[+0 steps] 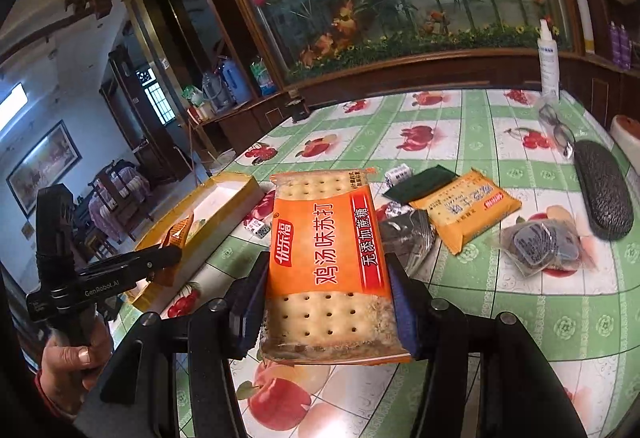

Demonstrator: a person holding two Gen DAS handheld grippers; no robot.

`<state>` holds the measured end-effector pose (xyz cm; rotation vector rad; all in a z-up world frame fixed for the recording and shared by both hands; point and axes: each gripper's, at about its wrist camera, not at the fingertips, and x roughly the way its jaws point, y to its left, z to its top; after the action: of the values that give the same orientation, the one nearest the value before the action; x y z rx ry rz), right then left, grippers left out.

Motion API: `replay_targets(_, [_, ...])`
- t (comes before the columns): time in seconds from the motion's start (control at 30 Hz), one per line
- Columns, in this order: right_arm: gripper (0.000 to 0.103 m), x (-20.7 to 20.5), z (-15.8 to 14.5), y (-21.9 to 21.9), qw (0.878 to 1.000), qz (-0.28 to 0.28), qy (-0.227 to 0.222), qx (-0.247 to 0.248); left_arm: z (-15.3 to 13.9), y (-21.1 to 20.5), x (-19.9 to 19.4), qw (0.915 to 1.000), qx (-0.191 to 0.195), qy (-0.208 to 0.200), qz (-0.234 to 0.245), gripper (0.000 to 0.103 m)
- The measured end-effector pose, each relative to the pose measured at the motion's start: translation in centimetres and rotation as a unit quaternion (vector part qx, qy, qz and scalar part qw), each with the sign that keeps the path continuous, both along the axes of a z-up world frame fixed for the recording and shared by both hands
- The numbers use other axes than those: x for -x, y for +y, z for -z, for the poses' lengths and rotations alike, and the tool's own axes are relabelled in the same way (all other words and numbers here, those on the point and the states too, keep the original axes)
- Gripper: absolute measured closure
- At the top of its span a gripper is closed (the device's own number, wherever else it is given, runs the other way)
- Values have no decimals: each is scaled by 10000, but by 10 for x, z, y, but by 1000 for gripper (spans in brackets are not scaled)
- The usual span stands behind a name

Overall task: Organize snacks
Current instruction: 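Carry both packs into the yellow tray and release them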

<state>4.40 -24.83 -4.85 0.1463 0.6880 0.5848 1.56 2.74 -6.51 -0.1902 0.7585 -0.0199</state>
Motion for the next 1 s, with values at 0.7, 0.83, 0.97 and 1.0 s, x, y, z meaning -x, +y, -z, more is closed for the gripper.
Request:
replay_targets(0.7, [48, 11, -20, 102, 9946, -979, -338, 2, -10, 59, 18, 9970, -153, -168, -736, 65])
replay_targets(0.83, [48, 1, -16, 141, 9908, -1336, -202, -96, -2, 91, 17, 9940, -173, -60, -1074, 65])
replay_targets(0.97, [48, -16, -8, 200, 9859, -1675, -39, -52, 12, 125, 13, 9900, -132, 197, -1391, 65])
replay_targets(1.0, [48, -21, -6, 214, 9850, -1727, 6, -19, 16, 133, 13, 9888, -107, 257, -1463, 65])
